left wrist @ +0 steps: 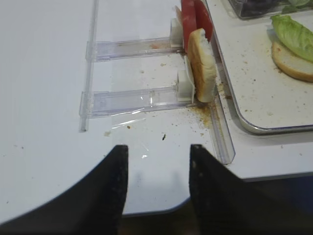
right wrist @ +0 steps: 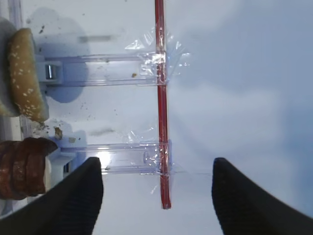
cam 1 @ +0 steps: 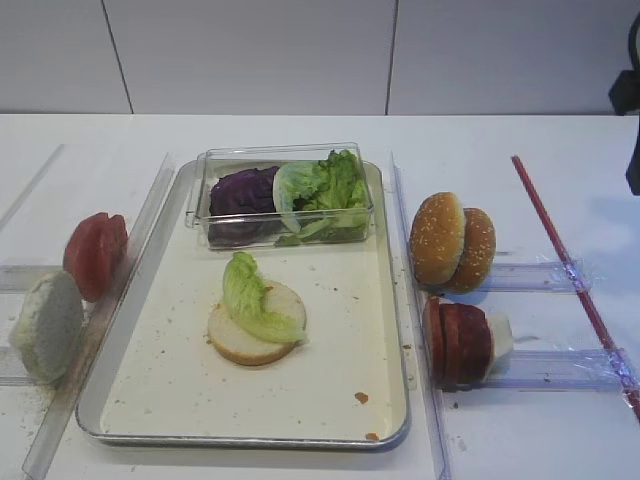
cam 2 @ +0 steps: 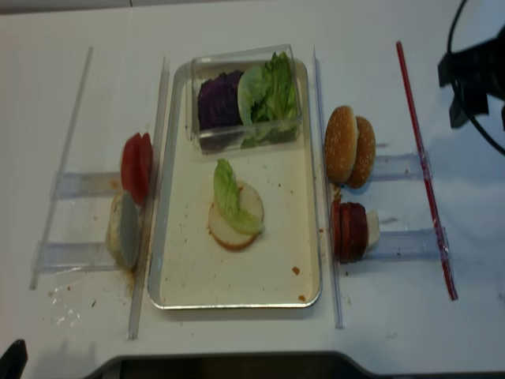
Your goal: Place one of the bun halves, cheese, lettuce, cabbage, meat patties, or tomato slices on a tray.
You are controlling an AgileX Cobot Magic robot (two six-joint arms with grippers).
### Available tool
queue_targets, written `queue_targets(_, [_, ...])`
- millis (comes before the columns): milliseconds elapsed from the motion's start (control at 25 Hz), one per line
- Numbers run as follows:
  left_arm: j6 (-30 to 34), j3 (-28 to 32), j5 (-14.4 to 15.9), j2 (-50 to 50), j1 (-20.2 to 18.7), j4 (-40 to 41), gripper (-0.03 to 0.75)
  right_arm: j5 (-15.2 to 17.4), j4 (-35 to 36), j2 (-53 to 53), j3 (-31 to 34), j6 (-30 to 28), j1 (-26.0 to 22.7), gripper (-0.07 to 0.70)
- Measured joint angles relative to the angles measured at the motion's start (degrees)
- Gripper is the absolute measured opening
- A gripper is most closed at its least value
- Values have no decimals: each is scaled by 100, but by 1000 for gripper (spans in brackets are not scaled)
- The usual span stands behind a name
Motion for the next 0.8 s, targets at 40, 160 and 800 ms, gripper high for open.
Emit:
queue_targets(40, [0,0,0,0,0,0,286,9,-3,-75,48,-70,-26,495])
queue_targets(160, [0,0,-9,0,0,0,286,9,-3,-263,203,-160,-39,494])
queue_targets(800, [0,0,-9,0,0,0,286,9,7,-2381,2182,-619,-50,495])
